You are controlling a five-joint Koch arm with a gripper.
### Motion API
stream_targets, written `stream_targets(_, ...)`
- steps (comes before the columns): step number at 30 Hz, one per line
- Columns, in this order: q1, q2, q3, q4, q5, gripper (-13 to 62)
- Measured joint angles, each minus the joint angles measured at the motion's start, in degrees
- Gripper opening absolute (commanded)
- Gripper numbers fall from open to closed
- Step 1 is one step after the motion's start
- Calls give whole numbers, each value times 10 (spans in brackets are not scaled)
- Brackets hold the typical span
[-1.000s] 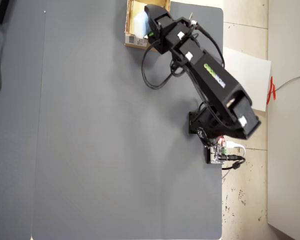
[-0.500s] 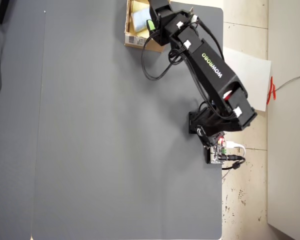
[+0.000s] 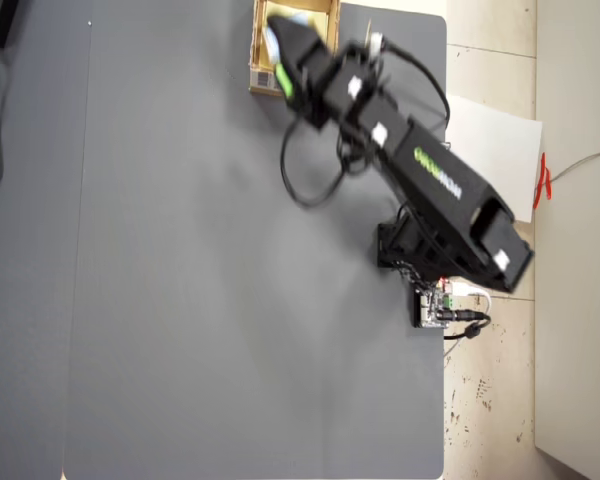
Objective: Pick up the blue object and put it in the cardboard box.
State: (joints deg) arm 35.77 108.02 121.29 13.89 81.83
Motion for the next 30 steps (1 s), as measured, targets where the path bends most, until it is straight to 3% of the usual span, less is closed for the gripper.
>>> stream_targets(18,-247,219,259,-127,25,341)
stream_targets(30,-296,227,379,-132,127,348)
